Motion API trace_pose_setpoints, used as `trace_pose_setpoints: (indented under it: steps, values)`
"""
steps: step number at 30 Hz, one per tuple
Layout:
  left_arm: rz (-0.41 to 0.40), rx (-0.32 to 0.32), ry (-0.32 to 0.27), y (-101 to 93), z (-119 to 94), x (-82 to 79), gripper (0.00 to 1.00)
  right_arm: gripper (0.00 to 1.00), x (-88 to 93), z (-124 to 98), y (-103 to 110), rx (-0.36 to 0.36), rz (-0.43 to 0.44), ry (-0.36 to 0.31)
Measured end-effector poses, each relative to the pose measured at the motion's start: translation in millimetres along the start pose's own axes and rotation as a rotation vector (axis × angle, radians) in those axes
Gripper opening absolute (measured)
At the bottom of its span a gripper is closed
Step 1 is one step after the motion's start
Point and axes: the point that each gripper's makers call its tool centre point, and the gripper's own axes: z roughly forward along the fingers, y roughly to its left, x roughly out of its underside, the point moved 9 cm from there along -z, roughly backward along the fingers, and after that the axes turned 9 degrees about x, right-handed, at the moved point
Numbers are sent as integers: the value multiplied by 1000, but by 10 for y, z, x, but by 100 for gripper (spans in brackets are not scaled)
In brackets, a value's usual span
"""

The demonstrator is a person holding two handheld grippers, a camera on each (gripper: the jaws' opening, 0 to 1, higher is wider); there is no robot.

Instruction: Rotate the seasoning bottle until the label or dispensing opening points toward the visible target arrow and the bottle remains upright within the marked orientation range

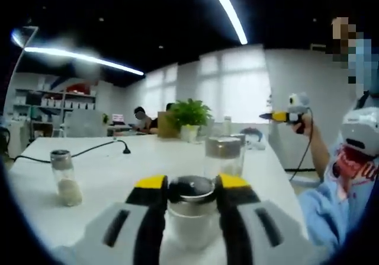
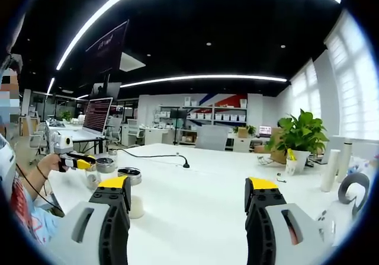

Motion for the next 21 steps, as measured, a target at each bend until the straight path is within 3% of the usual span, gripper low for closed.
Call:
trace_pose_setpoints:
  steps: [1,3,6,8,11,13,16,21]
  values:
    - [-22,-9,19,0,3,30,35,81,1,0,2,-1,-4,2]
    - [12,-35,70,15,2,75,40,81,5,1,6,-2,-5,5]
    - [34,-64,40,7,8,38,55,81,2,2,2,-1,-3,4]
    - [29,-63,35,-8,-1,2,59,81,3,3,-1,1,-4,5]
    - [22,-71,45,-68,-16,-41,60,81,5,4,5,-3,-5,8]
    - [-9,-98,84,-110,-34,-44,60,81,2,2,10,-5,-7,5]
    - [-21,-110,71,-177,-21,-93,64,81,-4,-6,8,-5,-8,3]
    - [-75,-207,87,-289,4,-47,65,81,-27,-32,-20,6,-11,-9]
